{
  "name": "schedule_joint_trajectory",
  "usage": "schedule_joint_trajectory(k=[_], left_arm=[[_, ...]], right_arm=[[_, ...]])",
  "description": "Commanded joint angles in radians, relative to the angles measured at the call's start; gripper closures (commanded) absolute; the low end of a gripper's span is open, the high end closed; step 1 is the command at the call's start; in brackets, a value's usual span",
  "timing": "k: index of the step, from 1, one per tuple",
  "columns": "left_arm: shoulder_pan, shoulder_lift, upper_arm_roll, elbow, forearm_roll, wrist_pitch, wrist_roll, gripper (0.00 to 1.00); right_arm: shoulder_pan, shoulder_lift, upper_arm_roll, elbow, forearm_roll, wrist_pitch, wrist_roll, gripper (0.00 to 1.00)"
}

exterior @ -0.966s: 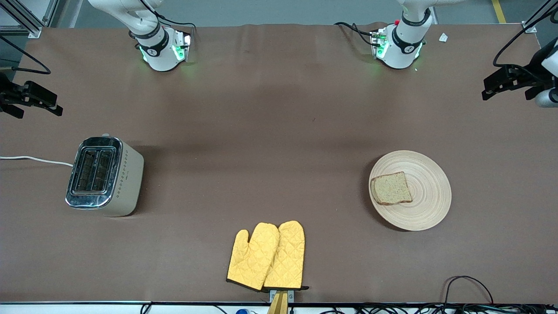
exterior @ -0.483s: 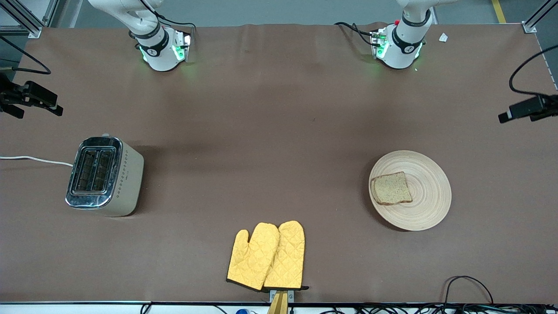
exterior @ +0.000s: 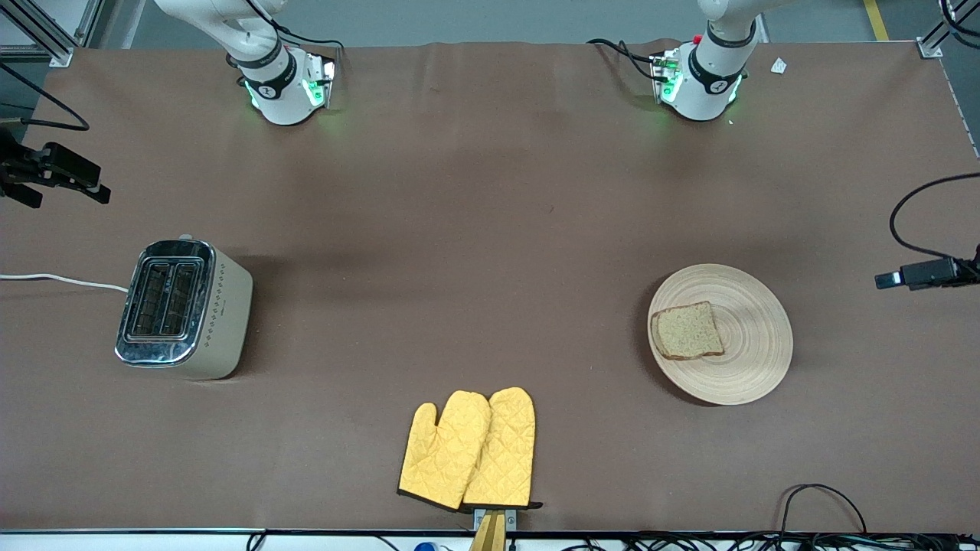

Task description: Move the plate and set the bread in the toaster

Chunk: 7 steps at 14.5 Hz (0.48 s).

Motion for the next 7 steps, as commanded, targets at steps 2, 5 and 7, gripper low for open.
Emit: schedule_joint_trajectory(k=[2, 5, 7], left_arm=[[0.046, 0.153, -0.006, 0.036, -0.104, 0.059, 0.173, 0.0], [0.054, 0.234, -0.006, 0.036, -0.164, 0.113, 0.269, 0.02], [0.059, 0.289, -0.006, 0.034, -0.234, 0.111, 0.319, 0.11]], right_arm=[[-0.014, -0.005, 0.009, -0.006, 0.014, 0.004, -0.006, 0.0], [-0.014, -0.005, 0.009, -0.006, 0.015, 0.004, -0.006, 0.0], [-0.017, -0.003, 0.009, -0.006, 0.015, 0.008, -0.008, 0.0]])
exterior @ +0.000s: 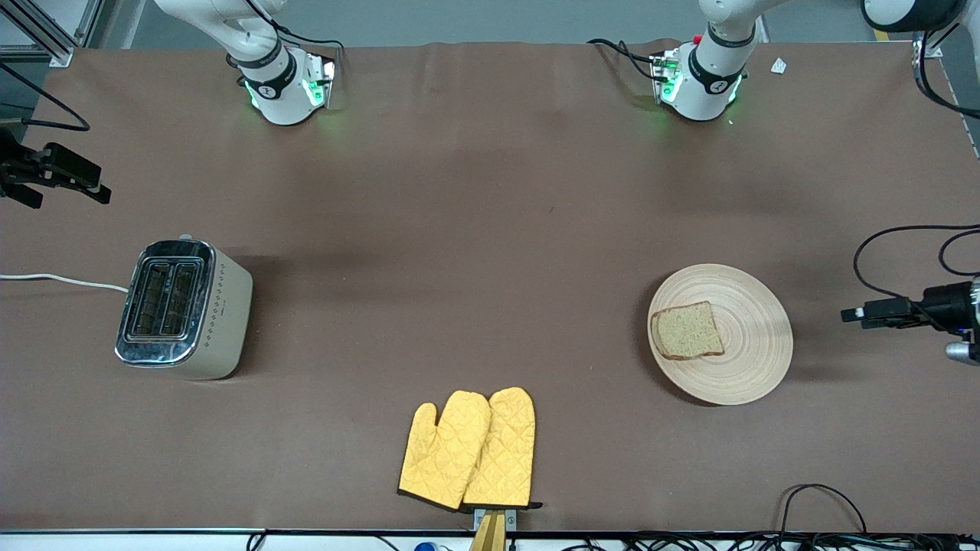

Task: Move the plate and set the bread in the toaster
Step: 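Reach the left gripper to the wooden plate rim and grip it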

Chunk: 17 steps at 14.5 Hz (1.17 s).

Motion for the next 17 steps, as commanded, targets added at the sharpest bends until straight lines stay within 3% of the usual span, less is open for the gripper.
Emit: schedule_joint_trajectory(k=[1, 6, 9, 13, 17], left_arm=[[0.009, 0.074, -0.007, 0.031, -0.073, -0.004, 0.063, 0.18], [-0.005, 0.134, -0.015, 0.031, -0.11, -0.003, 0.059, 0.32], [-0.005, 0.17, -0.016, 0.031, -0.177, -0.001, 0.086, 0.33], [-0.014, 0.179, -0.021, 0.042, -0.182, 0.005, 0.108, 0.38], [-0.011, 0.197, -0.035, 0.042, -0.208, 0.011, 0.163, 0.52]], right_arm=[[-0.015, -0.004, 0.008, -0.006, 0.015, 0.001, -0.008, 0.0], [-0.014, -0.004, 0.008, -0.005, 0.017, 0.001, -0.006, 0.0], [-0.017, -0.002, 0.008, -0.005, 0.017, 0.007, -0.008, 0.0], [-0.015, -0.002, 0.008, -0.005, 0.017, 0.004, -0.008, 0.0], [-0.017, -0.002, 0.008, -0.005, 0.017, 0.004, -0.009, 0.0]])
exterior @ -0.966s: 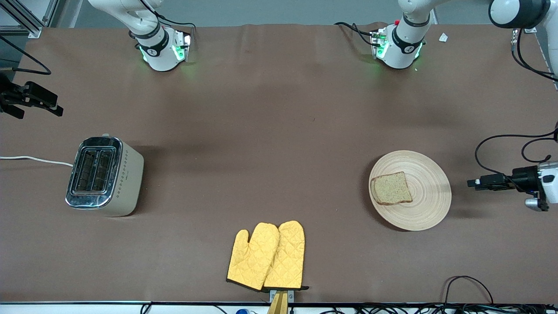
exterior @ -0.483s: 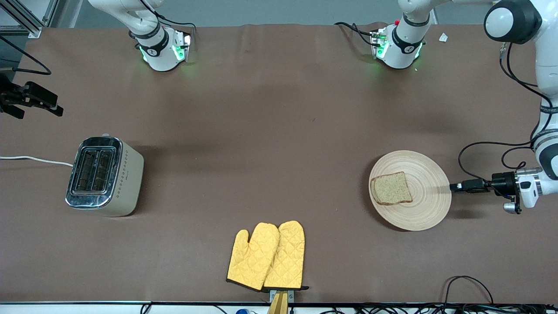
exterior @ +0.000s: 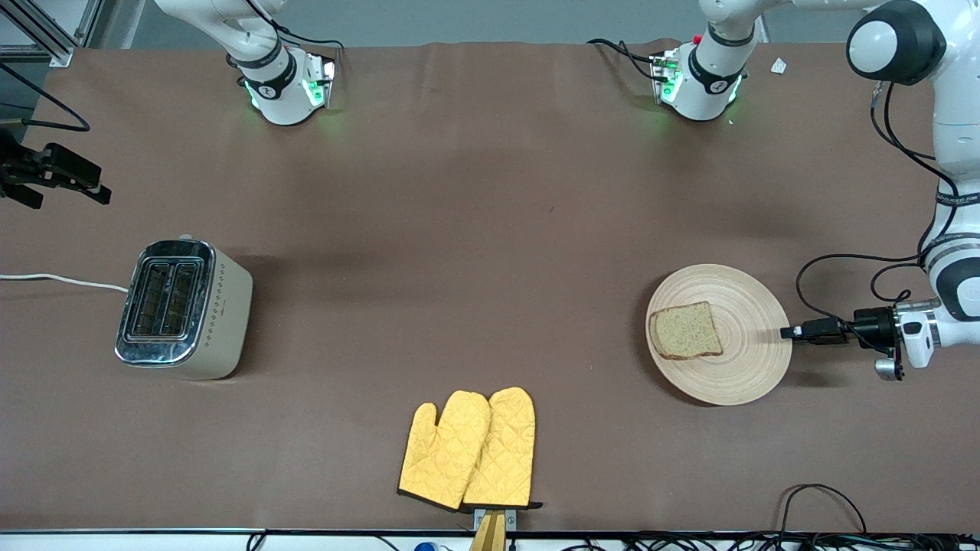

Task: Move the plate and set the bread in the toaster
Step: 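Reach the left gripper to the wooden plate rim and grip it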

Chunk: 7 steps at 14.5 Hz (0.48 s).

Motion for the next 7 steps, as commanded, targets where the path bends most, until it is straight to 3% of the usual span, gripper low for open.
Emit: schedule_joint_trajectory(k=[1, 7], left_arm=[[0.002, 0.024, -0.006, 0.02, -0.03, 0.003, 0.034, 0.55], [0.009, 0.041, -0.006, 0.018, -0.032, 0.003, 0.057, 0.65]], right_arm=[[-0.017, -0.003, 0.008, -0.004, 0.016, 0.005, -0.011, 0.0], [-0.017, -0.003, 0.008, -0.004, 0.016, 0.005, -0.009, 0.0]])
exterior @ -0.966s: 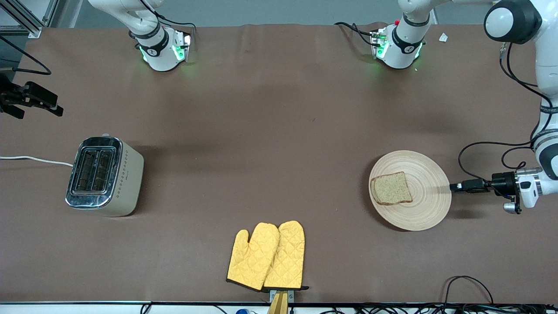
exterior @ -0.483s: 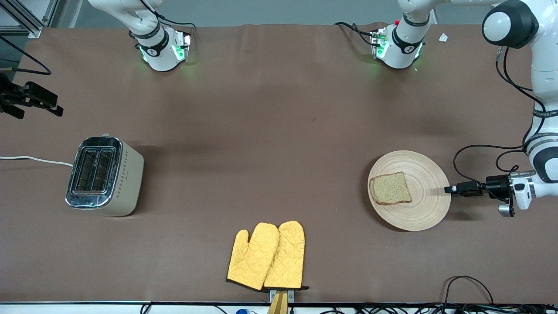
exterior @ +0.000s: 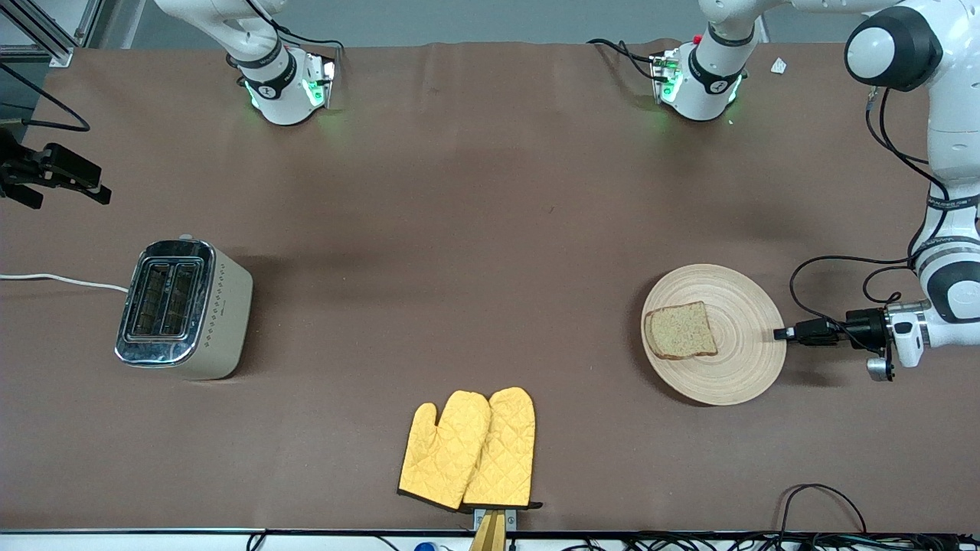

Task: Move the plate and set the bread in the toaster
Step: 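Reach the left gripper to the wooden plate rim and grip it, then slide the plate toward the table middle with the left gripper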

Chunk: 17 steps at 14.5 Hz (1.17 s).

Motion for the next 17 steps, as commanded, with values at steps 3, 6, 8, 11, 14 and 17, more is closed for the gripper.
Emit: schedule_joint_trajectory(k=[3, 6, 8, 11, 14, 17], left_arm=[[0.006, 0.014, -0.006, 0.018, -0.019, 0.001, 0.022, 0.79], [0.006, 0.014, -0.006, 0.018, -0.019, 0.001, 0.022, 0.94], [0.008, 0.014, -0.006, 0.018, -0.021, 0.001, 0.025, 0.98], [0.019, 0.005, -0.009, 0.019, -0.03, -0.011, 0.027, 1.0], [0.008, -0.044, -0.059, 0.073, -0.001, -0.13, 0.005, 1.0], [0.01, -0.043, -0.143, 0.072, -0.002, -0.151, 0.005, 0.99]], right_arm=[[-0.017, -0.003, 0.008, -0.004, 0.016, 0.006, -0.012, 0.0], [-0.017, -0.003, 0.008, -0.004, 0.016, 0.002, -0.012, 0.0], [-0.017, -0.001, 0.008, -0.004, 0.016, 0.003, -0.012, 0.0], [-0.017, -0.003, 0.008, -0.004, 0.016, 0.002, -0.014, 0.0], [-0.018, -0.001, 0.008, -0.004, 0.016, 0.006, -0.014, 0.0], [-0.017, -0.001, 0.008, -0.004, 0.016, 0.003, -0.015, 0.0]])
